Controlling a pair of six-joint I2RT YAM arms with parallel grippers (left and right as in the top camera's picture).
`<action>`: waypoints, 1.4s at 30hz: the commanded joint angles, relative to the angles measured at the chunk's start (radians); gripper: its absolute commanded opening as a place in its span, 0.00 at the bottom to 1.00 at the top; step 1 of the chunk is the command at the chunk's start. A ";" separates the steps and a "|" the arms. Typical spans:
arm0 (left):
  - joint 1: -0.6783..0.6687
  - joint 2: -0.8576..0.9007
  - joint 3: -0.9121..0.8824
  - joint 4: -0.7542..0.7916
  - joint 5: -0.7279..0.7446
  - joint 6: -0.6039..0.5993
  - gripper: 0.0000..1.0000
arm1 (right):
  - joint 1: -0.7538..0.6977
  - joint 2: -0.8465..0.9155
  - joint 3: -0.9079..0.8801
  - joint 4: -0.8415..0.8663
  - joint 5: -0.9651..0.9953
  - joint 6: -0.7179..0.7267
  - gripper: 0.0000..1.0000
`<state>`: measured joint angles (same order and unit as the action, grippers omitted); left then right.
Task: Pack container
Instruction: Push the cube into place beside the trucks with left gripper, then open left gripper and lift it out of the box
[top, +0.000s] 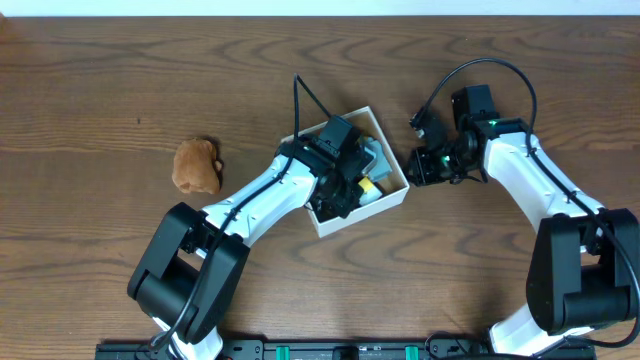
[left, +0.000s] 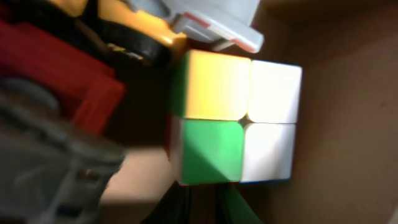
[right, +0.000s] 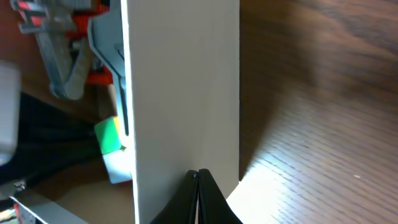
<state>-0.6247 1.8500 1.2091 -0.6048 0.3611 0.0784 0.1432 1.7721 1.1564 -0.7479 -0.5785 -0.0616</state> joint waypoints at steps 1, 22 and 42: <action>-0.004 -0.004 0.039 -0.032 0.038 -0.001 0.17 | 0.027 0.006 -0.001 -0.005 -0.034 0.025 0.05; 0.090 -0.230 0.039 -0.104 -0.229 0.007 0.52 | 0.007 0.006 -0.001 -0.004 0.186 0.106 0.07; 0.367 -0.266 0.036 -0.195 -0.391 -0.120 0.06 | -0.002 0.006 0.010 0.012 0.231 0.106 0.05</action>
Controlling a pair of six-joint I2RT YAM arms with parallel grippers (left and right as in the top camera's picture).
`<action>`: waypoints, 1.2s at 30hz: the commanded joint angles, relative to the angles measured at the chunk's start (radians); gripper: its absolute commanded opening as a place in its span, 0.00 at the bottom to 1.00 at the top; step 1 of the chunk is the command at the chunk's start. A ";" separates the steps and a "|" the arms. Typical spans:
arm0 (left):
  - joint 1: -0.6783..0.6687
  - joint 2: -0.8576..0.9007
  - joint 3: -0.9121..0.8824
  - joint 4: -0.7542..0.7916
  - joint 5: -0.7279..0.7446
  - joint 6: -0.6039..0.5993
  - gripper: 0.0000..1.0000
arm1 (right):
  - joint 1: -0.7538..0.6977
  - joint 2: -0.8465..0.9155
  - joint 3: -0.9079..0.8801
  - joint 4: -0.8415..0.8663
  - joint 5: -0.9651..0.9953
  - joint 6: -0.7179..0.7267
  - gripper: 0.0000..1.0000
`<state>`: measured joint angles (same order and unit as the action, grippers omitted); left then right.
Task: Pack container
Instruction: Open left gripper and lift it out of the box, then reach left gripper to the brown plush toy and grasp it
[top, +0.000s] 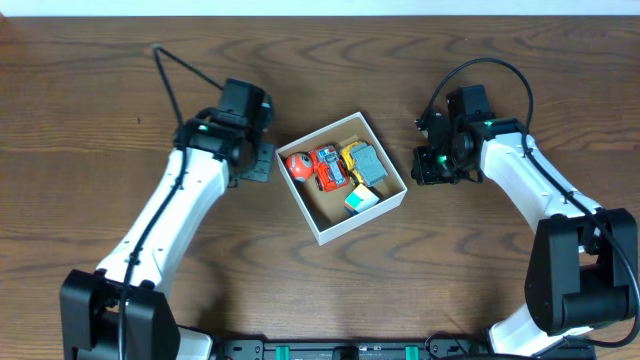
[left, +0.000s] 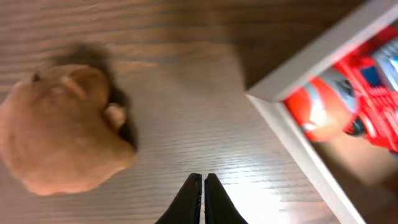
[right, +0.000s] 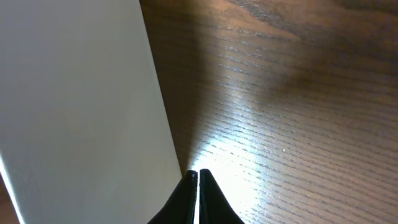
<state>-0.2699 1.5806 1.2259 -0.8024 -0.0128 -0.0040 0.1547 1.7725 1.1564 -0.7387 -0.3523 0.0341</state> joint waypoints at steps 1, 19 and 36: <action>0.011 0.008 0.018 0.003 -0.014 -0.041 0.06 | -0.013 0.006 0.010 0.003 0.005 0.010 0.05; -0.007 0.151 -0.005 0.148 0.208 -0.061 0.06 | 0.006 0.006 0.010 -0.066 -0.160 -0.043 0.04; -0.092 0.152 -0.005 0.399 0.208 -0.061 0.06 | 0.050 0.006 0.010 -0.140 -0.340 -0.152 0.04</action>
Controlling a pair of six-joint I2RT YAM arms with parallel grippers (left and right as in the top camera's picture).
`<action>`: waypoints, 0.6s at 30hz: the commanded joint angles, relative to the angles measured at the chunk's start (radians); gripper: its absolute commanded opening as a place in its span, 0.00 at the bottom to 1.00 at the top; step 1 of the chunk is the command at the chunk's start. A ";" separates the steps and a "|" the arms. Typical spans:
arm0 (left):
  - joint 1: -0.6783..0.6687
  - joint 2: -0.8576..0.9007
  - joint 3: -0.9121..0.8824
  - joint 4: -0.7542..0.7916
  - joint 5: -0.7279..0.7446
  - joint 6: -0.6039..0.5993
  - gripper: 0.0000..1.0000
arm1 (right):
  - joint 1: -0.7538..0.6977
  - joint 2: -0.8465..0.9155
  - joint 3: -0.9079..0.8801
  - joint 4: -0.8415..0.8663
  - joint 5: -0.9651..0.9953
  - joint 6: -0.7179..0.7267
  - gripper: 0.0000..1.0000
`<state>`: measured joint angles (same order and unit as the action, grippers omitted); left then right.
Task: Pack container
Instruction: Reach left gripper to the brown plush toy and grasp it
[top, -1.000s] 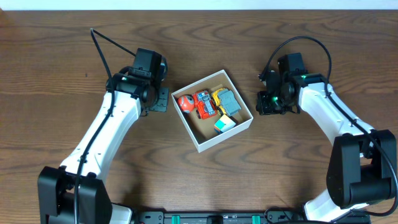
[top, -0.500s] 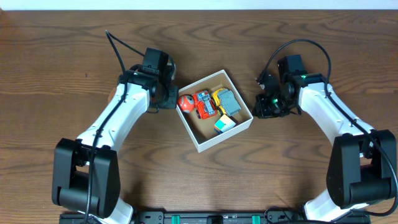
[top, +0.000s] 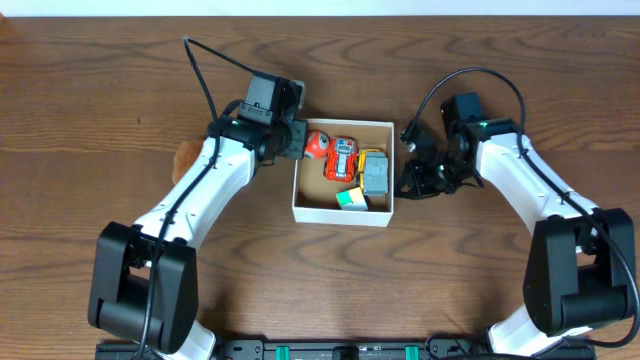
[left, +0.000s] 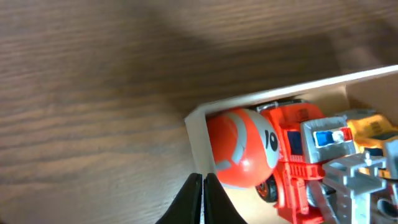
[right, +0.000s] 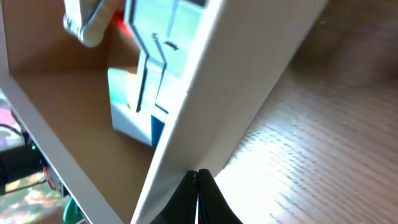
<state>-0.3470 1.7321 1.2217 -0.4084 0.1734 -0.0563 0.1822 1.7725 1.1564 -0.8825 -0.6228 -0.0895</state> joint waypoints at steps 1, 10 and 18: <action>-0.014 0.000 -0.001 0.006 0.021 -0.009 0.06 | 0.022 0.006 0.010 0.004 -0.068 -0.028 0.04; 0.010 -0.006 0.012 -0.034 -0.024 0.026 0.06 | -0.034 0.006 0.011 0.026 0.123 0.060 0.07; 0.084 -0.132 0.021 -0.178 -0.183 0.029 0.13 | -0.146 0.004 0.103 -0.009 0.335 0.100 0.11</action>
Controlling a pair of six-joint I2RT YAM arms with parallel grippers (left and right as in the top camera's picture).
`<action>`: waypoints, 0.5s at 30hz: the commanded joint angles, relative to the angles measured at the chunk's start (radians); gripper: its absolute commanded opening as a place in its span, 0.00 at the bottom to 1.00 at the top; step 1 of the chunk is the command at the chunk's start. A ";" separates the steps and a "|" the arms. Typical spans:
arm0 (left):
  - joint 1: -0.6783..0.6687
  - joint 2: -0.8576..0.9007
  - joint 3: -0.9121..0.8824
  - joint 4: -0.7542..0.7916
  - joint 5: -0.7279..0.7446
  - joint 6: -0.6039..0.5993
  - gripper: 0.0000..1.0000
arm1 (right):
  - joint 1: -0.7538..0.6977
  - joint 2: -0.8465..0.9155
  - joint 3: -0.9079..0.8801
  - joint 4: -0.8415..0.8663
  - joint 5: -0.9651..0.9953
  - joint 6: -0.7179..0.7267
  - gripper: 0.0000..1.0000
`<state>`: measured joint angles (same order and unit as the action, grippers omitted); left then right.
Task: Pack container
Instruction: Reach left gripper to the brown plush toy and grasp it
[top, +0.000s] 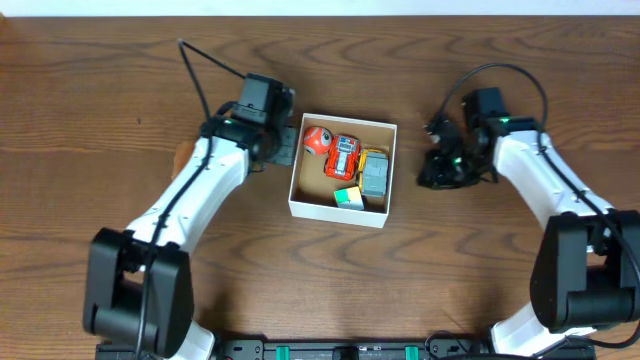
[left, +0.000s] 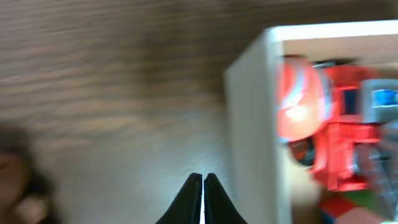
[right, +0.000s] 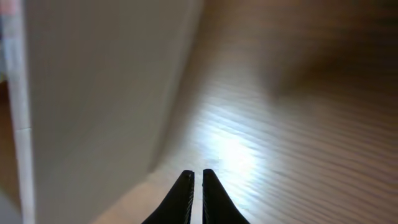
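The white box (top: 339, 208) lies square to the table at its middle. It holds an orange ball (top: 317, 138), a red toy vehicle (top: 342, 156), a grey-and-yellow toy (top: 375, 171) and a colour cube (top: 350, 198). My left gripper (top: 283, 143) is shut and empty just off the box's left wall (left: 249, 124), with the ball (left: 293, 99) showing past it. My right gripper (top: 437, 171) rests to the right of the box, its fingers (right: 197, 178) nearly together with nothing between them, beside the outer wall (right: 93, 93).
A brown plush toy (top: 180, 157) lies left of the box, mostly hidden under my left arm; it shows blurred in the left wrist view (left: 12, 180). Bare wooden tabletop (top: 480, 260) surrounds the box.
Both grippers have come away from the box: the right one stands farther right, off the wall, the left one slightly left of the corner. The box has kept its place.
First my left gripper was inside the tilted box over the colour cube, with the right one shut against its right wall. Then the left gripper was out, near the plush. Later the box lay square with both grippers against its sides; now both stand off it.
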<state>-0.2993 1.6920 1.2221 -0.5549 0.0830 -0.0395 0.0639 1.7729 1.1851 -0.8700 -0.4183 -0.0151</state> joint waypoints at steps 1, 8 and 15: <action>0.050 -0.117 0.020 -0.054 -0.101 0.012 0.29 | -0.032 0.001 0.107 -0.047 0.180 0.038 0.14; 0.220 -0.241 0.020 -0.226 -0.103 0.012 0.62 | -0.038 -0.070 0.382 -0.204 0.404 0.116 0.80; 0.376 -0.193 0.019 -0.283 -0.102 0.012 0.65 | -0.039 -0.187 0.440 -0.205 0.406 0.116 0.99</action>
<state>0.0509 1.4677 1.2278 -0.8341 -0.0082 -0.0269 0.0299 1.6245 1.6108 -1.0714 -0.0471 0.0803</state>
